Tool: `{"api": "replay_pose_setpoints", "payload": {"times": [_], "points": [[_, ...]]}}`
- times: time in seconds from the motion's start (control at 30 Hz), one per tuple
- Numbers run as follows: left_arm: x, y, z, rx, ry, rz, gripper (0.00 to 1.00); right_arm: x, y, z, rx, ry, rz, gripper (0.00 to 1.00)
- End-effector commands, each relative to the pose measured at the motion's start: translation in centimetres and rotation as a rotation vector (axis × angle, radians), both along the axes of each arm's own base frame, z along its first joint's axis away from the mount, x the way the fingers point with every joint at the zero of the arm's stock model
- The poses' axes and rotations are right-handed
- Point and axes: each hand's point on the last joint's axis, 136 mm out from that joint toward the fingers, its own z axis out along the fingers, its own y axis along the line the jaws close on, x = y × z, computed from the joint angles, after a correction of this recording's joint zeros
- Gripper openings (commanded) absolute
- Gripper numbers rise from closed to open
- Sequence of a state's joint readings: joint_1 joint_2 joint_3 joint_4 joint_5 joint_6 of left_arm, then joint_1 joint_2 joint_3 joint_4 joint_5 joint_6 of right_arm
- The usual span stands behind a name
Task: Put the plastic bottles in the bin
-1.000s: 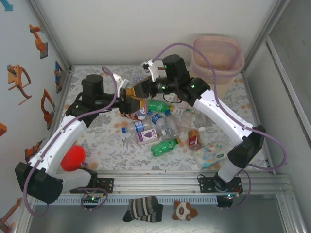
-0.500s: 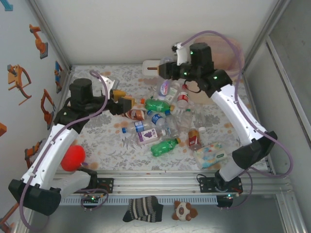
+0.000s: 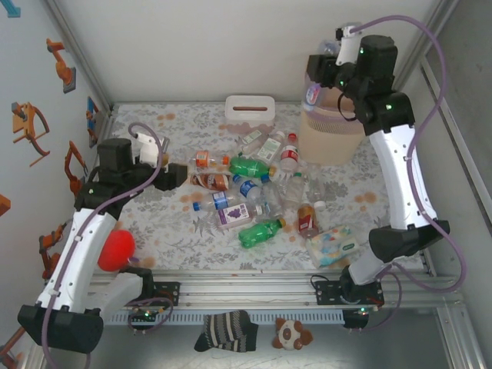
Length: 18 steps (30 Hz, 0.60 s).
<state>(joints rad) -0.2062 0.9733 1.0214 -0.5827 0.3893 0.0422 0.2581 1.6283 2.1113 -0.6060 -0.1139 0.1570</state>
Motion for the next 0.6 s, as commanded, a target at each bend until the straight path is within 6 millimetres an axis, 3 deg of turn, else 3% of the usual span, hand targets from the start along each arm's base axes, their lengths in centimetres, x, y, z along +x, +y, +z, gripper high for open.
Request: {"api": "replay_pose_setpoints", "payload": {"times": [0.0, 0.23, 0.4, 0.57], "points": [[0.6, 1.8, -1.6, 0.061, -0.015, 0.063, 0.74, 2.5, -3.1, -0.7, -0.108, -0.005, -0.133, 0.50], [0.4, 2.5, -2.8, 0.103, 0.010, 0.075, 0.74, 6.4, -6.8, -1.2, -0.167, -0.013, -0.239, 0.51], [0.0, 3.1, -3.6, 0.139, 0.017, 0.091, 0.74, 9.1, -8.5, -3.9, -0.195, 0.053, -0.271, 0.51], [0.1, 2.7, -3.6, 0.121, 0.026, 0.077, 0.74, 11.1, -9.6, -8.1, -0.271, 0.144, -0.294, 0.51]]}}
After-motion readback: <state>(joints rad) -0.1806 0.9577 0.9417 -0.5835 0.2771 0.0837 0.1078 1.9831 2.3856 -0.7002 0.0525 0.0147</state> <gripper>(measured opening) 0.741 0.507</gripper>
